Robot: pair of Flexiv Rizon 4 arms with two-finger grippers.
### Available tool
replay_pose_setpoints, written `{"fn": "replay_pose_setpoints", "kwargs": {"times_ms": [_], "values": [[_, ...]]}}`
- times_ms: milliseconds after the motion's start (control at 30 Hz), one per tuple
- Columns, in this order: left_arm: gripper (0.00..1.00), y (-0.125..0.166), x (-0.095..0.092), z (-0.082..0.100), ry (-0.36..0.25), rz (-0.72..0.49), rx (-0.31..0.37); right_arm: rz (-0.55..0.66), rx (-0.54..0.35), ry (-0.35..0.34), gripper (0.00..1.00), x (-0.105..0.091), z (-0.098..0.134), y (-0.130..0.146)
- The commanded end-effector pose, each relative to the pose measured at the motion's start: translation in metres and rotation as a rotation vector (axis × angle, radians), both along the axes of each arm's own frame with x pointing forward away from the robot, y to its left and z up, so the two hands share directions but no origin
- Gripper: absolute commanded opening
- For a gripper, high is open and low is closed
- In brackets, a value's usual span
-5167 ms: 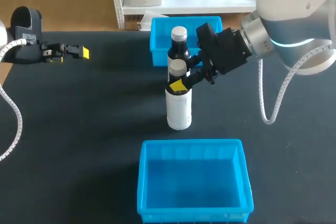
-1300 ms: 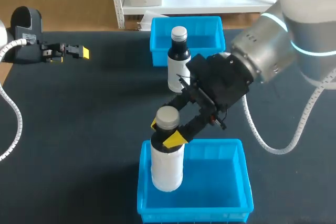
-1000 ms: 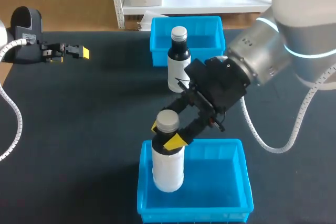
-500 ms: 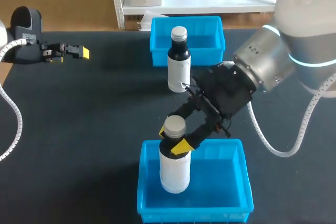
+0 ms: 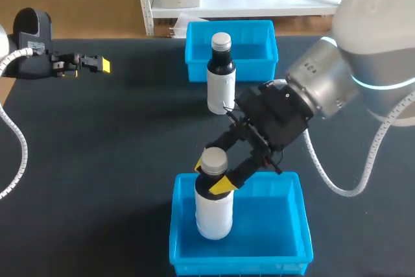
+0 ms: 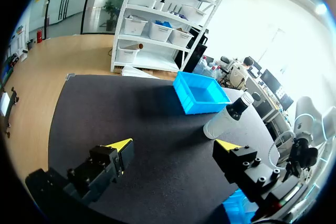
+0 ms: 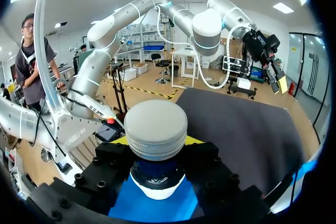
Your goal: Pick up the bottle, and place it in the far bin if it is heavy, or in the near bin if it is light.
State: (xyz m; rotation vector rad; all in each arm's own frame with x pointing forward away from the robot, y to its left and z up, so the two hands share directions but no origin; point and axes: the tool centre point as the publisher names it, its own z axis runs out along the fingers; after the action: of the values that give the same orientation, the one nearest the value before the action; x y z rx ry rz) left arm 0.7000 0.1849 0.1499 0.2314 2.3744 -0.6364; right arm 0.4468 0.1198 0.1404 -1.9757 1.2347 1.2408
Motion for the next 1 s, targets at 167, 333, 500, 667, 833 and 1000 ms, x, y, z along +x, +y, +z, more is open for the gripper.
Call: {"fn": "replay_pose_setpoints", "kwargs": {"times_ms": [167,333,500,667,833,1000], "values": [[1.00,0.0000,0.0000,0.0000,0.000,0.000,0.000,0.002,-0.004,-0.001,0.00,0.0030,-0.0044,0.0013],[1.00,0.0000,0.0000,0.0000,0.000,0.000,0.000,0.005,-0.008,0.002,0.08,0.0026,-0.0061,0.0018],[1.00,0.0000,0.0000,0.0000,0.000,0.000,0.000,0.006,-0.011,0.006,0.10,0.0027,-0.0080,0.0020],[1.00,0.0000,0.0000,0.0000,0.000,0.000,0.000,0.007,-0.015,0.008,0.18,0.0029,-0.0094,0.0022],[1.00,0.0000,0.0000,0.0000,0.000,0.000,0.000,0.008,-0.021,0.012,0.28,0.0030,-0.0116,0.0024],[1.00,0.0000,0.0000,0.0000,0.000,0.000,0.000,0.009,-0.027,0.015,0.79,0.0031,-0.0122,0.0023]]}}
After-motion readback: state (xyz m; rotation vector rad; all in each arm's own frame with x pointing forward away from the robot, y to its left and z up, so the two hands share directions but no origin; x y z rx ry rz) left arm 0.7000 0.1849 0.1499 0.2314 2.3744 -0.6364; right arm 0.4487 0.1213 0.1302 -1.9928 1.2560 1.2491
